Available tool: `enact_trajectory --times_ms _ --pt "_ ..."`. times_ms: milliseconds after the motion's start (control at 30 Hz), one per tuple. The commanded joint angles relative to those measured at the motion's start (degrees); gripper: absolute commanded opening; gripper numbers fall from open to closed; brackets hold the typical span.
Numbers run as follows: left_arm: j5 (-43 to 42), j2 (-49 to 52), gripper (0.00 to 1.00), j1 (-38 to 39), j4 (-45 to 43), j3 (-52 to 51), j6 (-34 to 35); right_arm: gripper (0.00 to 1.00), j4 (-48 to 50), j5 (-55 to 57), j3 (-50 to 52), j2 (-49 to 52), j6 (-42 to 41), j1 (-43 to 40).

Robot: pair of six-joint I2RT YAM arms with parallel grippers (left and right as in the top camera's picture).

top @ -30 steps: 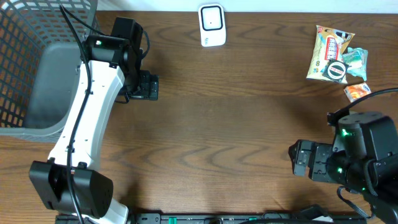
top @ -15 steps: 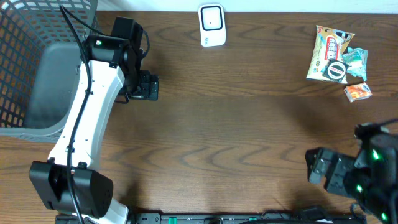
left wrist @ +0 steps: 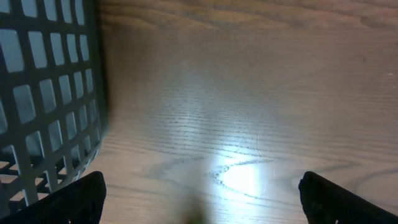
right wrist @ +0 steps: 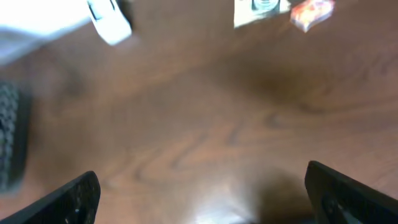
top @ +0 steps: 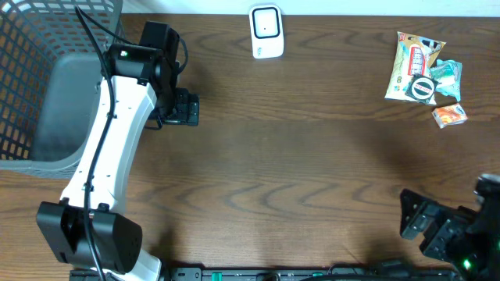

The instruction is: Scan the item barcode

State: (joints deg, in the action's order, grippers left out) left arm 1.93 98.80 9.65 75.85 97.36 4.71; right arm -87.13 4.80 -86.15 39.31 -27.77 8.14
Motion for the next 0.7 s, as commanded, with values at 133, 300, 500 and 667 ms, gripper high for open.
enact_trajectory --times_ms 133,300,500,667 --pt "0.9 0.15 0.98 -0.2 0.09 -0.17 0.52 0.99 13.22 0.09 13.75 -10.45 7.28 -5.99" --pt "0.9 0.15 0.98 -0.2 0.09 -0.17 0.52 0.99 20.61 -3.61 23.98 -16.59 9.62 -7.82" --pt "0.9 0.15 0.98 -0.2 0.09 -0.17 0.52 0.99 19.39 -5.4 30.27 -21.44 8.94 -8.59" --pt "0.9 0.15 0.98 -0.2 0.09 -0.17 0.52 0.99 21.22 -2.49 31.52 -24.94 9.01 -8.59"
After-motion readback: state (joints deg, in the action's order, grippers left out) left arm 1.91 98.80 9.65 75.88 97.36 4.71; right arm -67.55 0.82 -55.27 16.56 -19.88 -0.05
